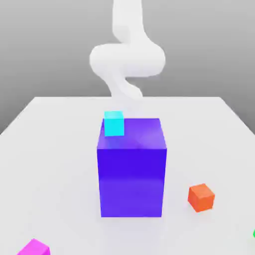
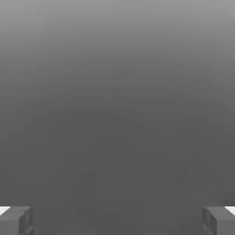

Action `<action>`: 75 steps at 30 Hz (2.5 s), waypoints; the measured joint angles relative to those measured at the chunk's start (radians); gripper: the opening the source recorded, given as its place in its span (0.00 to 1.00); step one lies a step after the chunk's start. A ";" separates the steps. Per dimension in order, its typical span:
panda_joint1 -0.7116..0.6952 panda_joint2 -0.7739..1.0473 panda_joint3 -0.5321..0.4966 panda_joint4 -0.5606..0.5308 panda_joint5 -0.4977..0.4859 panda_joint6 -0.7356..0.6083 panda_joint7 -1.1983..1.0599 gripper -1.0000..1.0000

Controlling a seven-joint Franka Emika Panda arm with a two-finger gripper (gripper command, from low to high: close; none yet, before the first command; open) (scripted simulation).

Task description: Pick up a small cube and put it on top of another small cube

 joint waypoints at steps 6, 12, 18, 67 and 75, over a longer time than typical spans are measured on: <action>-0.015 0.225 -0.044 0.021 -0.112 0.047 -0.186 0.50; -0.023 0.442 -0.112 0.040 -0.160 0.097 -0.411 0.50; -0.047 0.659 -0.178 0.056 -0.128 0.157 -0.692 0.50; 0.308 1.069 0.043 0.132 0.037 0.199 -0.466 0.00; 0.533 1.051 0.097 0.149 0.011 0.163 -0.090 0.00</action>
